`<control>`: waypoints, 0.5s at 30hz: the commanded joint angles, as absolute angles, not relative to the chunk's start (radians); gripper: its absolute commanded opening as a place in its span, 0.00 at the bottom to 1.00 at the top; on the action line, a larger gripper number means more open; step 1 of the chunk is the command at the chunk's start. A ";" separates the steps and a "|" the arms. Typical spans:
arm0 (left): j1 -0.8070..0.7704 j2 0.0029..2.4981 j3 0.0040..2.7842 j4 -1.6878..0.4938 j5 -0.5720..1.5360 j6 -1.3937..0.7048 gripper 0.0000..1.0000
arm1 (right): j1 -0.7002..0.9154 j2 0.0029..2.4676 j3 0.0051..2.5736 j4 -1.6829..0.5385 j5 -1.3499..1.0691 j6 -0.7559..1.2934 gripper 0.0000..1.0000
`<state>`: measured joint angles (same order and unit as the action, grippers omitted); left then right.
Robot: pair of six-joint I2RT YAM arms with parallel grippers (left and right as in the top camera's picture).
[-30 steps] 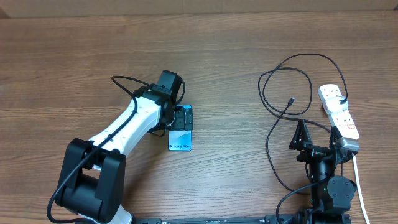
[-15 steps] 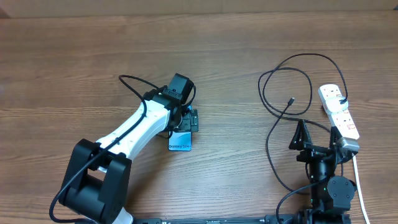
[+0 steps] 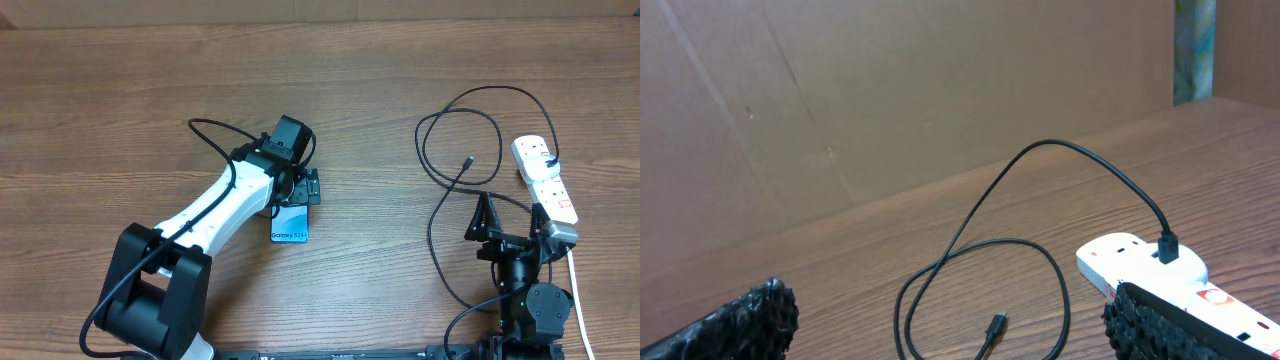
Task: Plug charger to phone and switch on socket
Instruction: 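Close the left gripper on the phone's top edge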
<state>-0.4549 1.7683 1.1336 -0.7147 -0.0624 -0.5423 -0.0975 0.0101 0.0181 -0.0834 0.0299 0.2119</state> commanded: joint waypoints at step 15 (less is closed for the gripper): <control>-0.459 1.924 1.154 -0.698 -0.070 -0.452 1.00 | -0.099 0.003 0.008 -0.081 0.028 0.208 1.00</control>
<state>-0.4549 1.8874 1.1446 -0.6975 -0.0608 -0.4938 -0.0975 0.0101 0.0181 -0.0834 0.0303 0.2123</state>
